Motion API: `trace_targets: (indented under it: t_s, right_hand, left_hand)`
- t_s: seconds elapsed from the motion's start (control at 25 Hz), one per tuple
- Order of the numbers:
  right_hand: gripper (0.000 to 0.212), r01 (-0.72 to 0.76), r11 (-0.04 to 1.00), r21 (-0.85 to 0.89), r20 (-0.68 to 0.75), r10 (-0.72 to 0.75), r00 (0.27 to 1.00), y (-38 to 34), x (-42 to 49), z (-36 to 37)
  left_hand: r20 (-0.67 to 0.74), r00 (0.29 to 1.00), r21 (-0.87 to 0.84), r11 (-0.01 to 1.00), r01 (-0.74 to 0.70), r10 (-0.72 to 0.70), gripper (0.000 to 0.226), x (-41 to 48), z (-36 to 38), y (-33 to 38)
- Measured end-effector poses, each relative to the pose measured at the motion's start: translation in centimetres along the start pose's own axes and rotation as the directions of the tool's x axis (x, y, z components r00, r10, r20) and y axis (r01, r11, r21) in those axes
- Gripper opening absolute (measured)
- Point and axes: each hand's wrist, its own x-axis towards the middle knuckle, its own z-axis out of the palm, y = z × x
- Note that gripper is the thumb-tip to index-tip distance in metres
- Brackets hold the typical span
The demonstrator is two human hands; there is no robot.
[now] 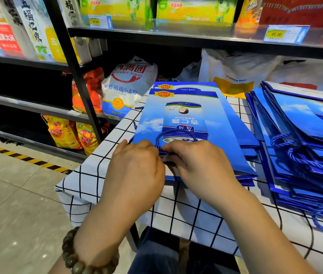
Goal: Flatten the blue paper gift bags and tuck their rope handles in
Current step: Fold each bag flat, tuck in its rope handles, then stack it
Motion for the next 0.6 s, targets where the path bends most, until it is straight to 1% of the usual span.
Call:
trace_targets:
  t_s: [0.08, 0.16, 0.2, 0.28, 0.32, 0.4, 0.44, 0.48, 0.56, 0.6]
  right_hand:
    - [0.027, -0.001, 1.0, -0.017, -0.025, 0.001, 1.0, 0.0, -0.2, 0.3]
    - [0.028, 0.003, 0.999, -0.032, -0.042, -0.005, 0.999, 0.0, -0.4, 0.7]
    - [0.028, 0.008, 0.999, -0.041, -0.043, -0.01, 0.999, 0.0, -0.6, 1.0]
    - [0.026, 0.007, 0.999, -0.033, -0.063, -0.01, 0.998, 0.0, -0.7, 1.5]
    - [0.025, 0.01, 1.0, -0.019, -0.08, -0.012, 0.997, 0.2, -0.7, 1.6]
    - [0.021, 0.044, 0.999, 0.026, -0.14, -0.04, 0.989, 0.5, -0.9, 1.9]
    - [0.018, 0.055, 0.997, 0.061, -0.184, -0.042, 0.982, 0.6, -1.0, 2.0]
    - [0.015, 0.039, 0.993, 0.109, -0.216, -0.015, 0.976, 0.7, -1.2, 2.0]
    - [0.01, -0.014, 0.977, 0.213, -0.219, 0.061, 0.974, 1.0, -1.5, 2.3]
    - [0.007, -0.014, 0.97, 0.244, -0.239, 0.074, 0.968, 1.1, -1.7, 2.5]
  left_hand:
    - [0.031, 0.999, -0.058, 0.998, 0.007, -0.006, 0.021, 0.2, -0.4, 0.2]
    - [0.107, 0.994, -0.109, 0.993, 0.037, -0.026, 0.022, 0.2, -0.7, 0.3]
    - [0.143, 0.988, -0.152, 0.985, 0.084, -0.062, 0.021, 0.1, -0.6, 0.1]
    - [0.184, 0.977, -0.302, 0.94, 0.157, -0.104, 0.024, -0.1, 0.0, -0.5]
    - [0.194, 0.977, -0.338, 0.929, 0.151, -0.088, 0.026, -0.4, 0.3, -0.7]
    - [0.169, 0.985, -0.29, 0.954, 0.074, -0.025, 0.029, -1.0, 0.5, -0.6]
    - [0.158, 0.987, -0.292, 0.953, 0.078, -0.032, 0.032, -1.2, 0.5, -0.7]
    - [0.152, 0.986, -0.331, 0.936, 0.118, -0.071, 0.036, -1.3, 0.3, -0.9]
    - [0.12, 0.975, -0.451, 0.864, 0.223, -0.189, 0.04, -1.0, -0.4, -1.3]
    - [0.103, 0.967, -0.479, 0.84, 0.255, -0.235, 0.041, -0.8, -0.7, -1.5]
